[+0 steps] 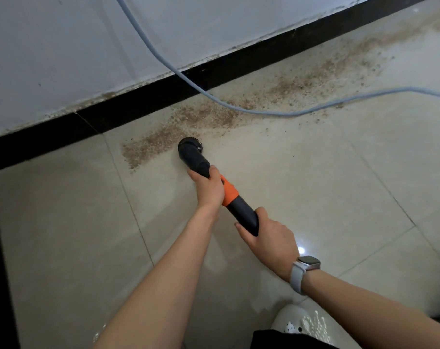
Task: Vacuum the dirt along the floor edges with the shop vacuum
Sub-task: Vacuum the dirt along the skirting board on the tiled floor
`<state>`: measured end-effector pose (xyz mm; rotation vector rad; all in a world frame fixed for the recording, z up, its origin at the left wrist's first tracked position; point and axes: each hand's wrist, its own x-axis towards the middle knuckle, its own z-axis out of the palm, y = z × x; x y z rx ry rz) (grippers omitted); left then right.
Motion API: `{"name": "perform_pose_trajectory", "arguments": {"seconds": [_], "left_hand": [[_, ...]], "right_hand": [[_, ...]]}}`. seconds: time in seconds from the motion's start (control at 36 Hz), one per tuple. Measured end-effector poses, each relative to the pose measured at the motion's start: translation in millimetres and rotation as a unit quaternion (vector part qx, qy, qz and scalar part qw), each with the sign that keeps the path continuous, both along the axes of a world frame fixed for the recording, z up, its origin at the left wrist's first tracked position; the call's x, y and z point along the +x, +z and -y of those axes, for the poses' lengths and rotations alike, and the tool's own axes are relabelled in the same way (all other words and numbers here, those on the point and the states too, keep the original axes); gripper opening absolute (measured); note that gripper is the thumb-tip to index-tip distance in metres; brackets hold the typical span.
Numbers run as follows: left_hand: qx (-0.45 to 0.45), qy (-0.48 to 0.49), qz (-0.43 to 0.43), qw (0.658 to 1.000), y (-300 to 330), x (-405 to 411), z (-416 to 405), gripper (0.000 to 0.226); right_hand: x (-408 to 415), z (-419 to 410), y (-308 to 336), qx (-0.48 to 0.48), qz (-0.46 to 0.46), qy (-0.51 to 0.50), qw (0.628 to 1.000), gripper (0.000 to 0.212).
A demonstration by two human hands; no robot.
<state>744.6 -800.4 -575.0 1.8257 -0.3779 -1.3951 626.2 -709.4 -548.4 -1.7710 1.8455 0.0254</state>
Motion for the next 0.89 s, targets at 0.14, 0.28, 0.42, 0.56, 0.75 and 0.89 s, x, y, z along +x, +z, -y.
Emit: {"name": "perform_pose_trajectory", "arguments": {"seconds": [0.14, 0.28, 0.42, 0.56, 0.75, 0.89], "left_hand": [[0.017, 0.054, 0.053, 0.997, 5.9, 7.3, -7.7, 0.061], [0.030, 0.151, 0.107, 0.982, -0.1, 40.3, -34.5, 0.060], [0.035, 0.222, 0.126, 0.966, -7.6, 80.2, -46.5, 0.050], [0.043, 0.199, 0.091, 0.975, -12.2, 99.3, -31.3, 0.050], [0.031, 0.142, 0.061, 0.987, -4.3, 79.0, -4.2, 0.056], [0.032, 0.107, 0.047, 0.993, -1.7, 54.3, 3.6, 0.056]], "right_hand": [[-0.2, 1.2, 4.4, 0.012, 0.031, 0.033, 0.999, 0.038], [20.8, -0.3, 6.5, 0.045, 0.062, 0.120, 0.990, 0.041], [51.9, 7.3, 2.5, 0.052, 0.083, 0.191, 0.977, 0.044], [69.9, 14.5, -2.0, 0.045, 0.075, 0.172, 0.981, 0.045], [60.7, 21.9, 0.8, 0.028, 0.060, 0.103, 0.992, 0.043], [41.7, 22.7, 1.6, 0.026, 0.044, 0.073, 0.996, 0.038]]}}
